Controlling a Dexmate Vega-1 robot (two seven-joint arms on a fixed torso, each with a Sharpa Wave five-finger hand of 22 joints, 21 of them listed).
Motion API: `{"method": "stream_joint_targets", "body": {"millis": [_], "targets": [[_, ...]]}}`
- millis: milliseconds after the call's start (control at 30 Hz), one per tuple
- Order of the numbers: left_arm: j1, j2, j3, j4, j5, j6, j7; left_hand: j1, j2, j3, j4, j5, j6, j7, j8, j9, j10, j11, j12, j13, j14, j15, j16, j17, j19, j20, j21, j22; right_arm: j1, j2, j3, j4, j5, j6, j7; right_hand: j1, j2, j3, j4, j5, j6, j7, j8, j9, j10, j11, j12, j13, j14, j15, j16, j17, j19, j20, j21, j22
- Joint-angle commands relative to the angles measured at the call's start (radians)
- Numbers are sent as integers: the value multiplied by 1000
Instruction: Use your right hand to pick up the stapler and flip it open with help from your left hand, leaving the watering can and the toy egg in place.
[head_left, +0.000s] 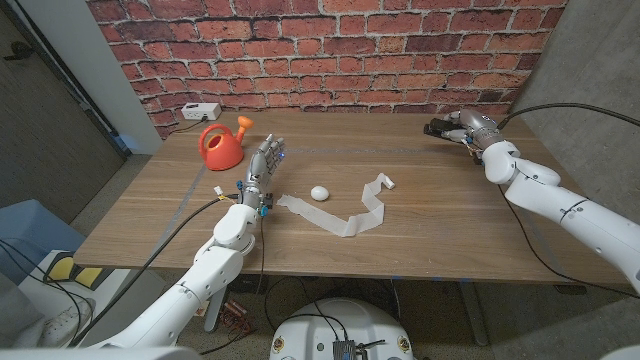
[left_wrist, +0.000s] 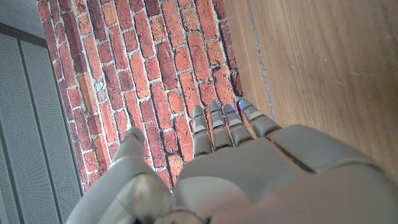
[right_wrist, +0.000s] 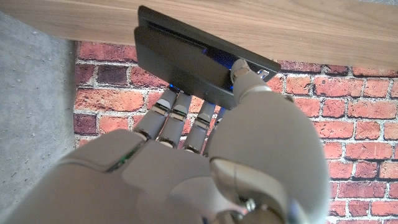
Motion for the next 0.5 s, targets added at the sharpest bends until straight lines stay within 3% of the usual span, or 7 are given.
{"method": "stream_joint_targets", "body": {"millis": [33, 500], "targets": [[8, 3, -3, -13, 3, 6, 9, -1, -3, -2, 4, 6, 4, -2, -2, 2, 9, -2, -2, 2, 14, -14, 0, 4, -1, -2, -1, 2, -27, 7, 31, -13, 28, 40, -24, 5, 24, 14, 9, 2, 17, -3, 1, 6, 88, -52, 15, 12, 12, -182, -5, 6, 4, -91, 4, 3], [-4, -10, 10, 2, 4, 3, 0, -2, -3, -2, 3, 7, 6, -1, -2, 1, 13, -1, -2, 2, 15, -14, 0, 4, -1, -2, -1, 2, -56, 13, 66, -17, 55, 93, -64, 7, 23, 16, 8, 0, 18, 0, 0, 15, 90, -52, 20, 18, 18, -182, -6, 13, 1, -87, 4, 3]]}}
